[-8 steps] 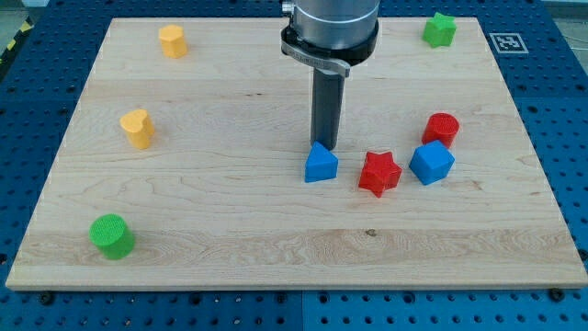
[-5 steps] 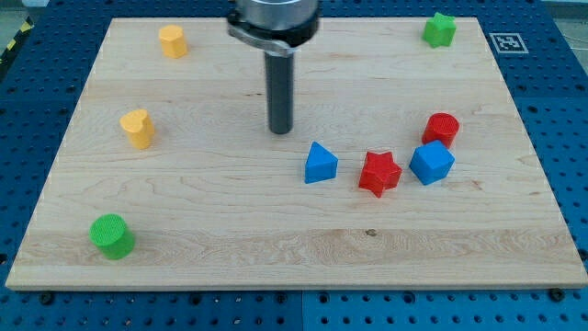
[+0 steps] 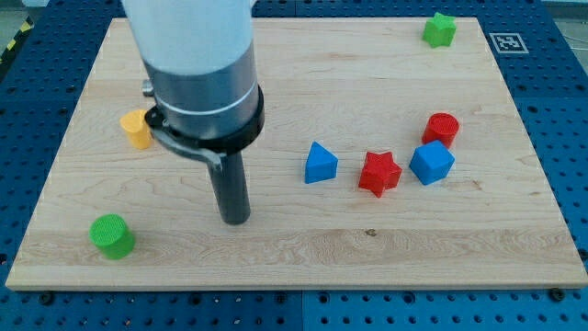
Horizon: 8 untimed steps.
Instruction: Push green circle diagonally below yellow heart
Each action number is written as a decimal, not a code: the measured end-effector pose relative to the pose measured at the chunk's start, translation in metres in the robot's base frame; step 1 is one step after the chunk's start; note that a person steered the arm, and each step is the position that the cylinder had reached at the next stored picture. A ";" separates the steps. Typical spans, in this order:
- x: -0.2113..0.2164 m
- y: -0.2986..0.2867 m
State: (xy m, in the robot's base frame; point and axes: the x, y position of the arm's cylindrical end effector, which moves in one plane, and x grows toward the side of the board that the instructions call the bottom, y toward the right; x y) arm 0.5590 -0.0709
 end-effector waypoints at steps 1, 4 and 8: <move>0.024 -0.001; 0.060 -0.028; -0.007 -0.051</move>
State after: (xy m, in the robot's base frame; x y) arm 0.5517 -0.1217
